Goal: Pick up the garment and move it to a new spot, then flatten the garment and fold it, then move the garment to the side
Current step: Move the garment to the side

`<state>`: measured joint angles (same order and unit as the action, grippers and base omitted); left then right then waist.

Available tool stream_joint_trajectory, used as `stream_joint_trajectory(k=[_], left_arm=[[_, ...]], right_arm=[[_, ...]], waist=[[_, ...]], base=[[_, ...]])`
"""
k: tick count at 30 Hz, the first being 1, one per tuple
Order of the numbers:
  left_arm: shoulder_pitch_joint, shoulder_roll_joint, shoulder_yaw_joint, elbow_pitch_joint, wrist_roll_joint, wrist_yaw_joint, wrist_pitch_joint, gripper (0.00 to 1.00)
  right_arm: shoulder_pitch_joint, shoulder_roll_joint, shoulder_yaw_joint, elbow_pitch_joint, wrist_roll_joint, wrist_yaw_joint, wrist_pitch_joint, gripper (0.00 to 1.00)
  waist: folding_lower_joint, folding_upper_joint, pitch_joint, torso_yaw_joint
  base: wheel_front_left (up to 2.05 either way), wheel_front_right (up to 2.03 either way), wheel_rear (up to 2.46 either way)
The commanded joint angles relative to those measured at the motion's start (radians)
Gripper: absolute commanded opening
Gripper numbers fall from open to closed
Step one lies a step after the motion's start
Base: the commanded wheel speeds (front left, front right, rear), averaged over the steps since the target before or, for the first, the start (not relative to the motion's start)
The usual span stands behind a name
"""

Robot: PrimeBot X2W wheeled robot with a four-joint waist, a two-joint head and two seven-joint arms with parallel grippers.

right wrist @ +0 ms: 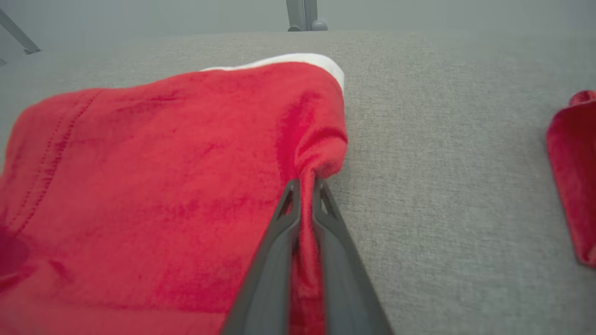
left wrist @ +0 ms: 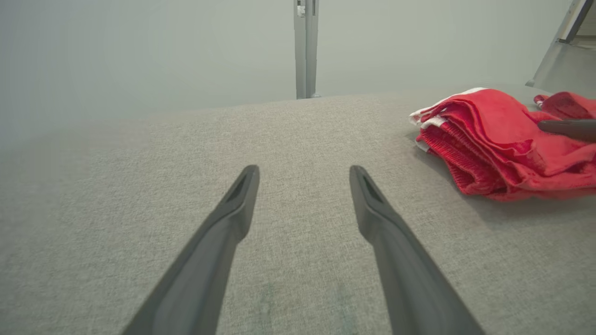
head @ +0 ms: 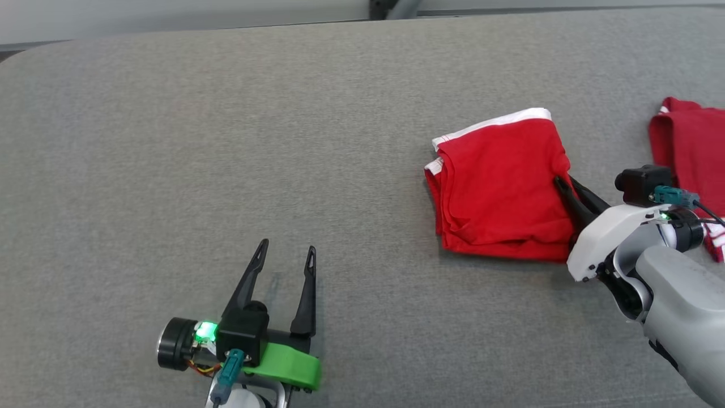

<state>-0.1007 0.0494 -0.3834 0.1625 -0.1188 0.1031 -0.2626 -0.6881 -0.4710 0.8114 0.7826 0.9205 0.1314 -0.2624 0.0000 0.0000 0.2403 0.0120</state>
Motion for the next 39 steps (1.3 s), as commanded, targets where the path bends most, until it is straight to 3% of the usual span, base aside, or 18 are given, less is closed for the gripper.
stream_joint_trajectory(k=[1,9,16,29,39], left_arm=[[-0.024,0.003,0.012,0.002,0.014,-0.009,-0.002,1.00],[-0.054,0.018,0.040,0.015,0.056,-0.041,-0.002,1.00],[-0.093,0.036,0.044,0.021,0.084,-0.059,-0.002,1.00],[-0.176,0.076,0.040,0.022,0.114,-0.081,-0.002,1.00],[-0.191,0.085,0.033,0.023,0.114,-0.079,0.000,1.00]], right_arm=[[-0.010,-0.008,-0.005,-0.013,-0.021,-0.001,-0.003,0.00],[-0.037,-0.053,-0.014,-0.065,-0.115,-0.001,-0.003,0.00],[-0.086,-0.111,-0.027,-0.055,-0.158,-0.001,-0.003,0.00],[-0.181,-0.223,-0.272,-0.018,-0.365,-0.002,-0.003,0.00],[-0.175,-0.248,-0.399,0.055,-0.468,-0.002,-0.003,0.00]], waist=[[0.0000,0.0000,0.029,-0.123],[0.0000,0.0000,0.069,-0.281],[0.0000,0.0000,0.127,-0.336],[0.0000,0.0000,0.271,-0.305],[0.0000,0.0000,0.298,-0.272]], base=[[0.00,0.00,0.00],[0.00,0.00,0.00],[0.00,0.00,0.00],[0.00,0.00,0.00],[0.00,0.00,0.00]])
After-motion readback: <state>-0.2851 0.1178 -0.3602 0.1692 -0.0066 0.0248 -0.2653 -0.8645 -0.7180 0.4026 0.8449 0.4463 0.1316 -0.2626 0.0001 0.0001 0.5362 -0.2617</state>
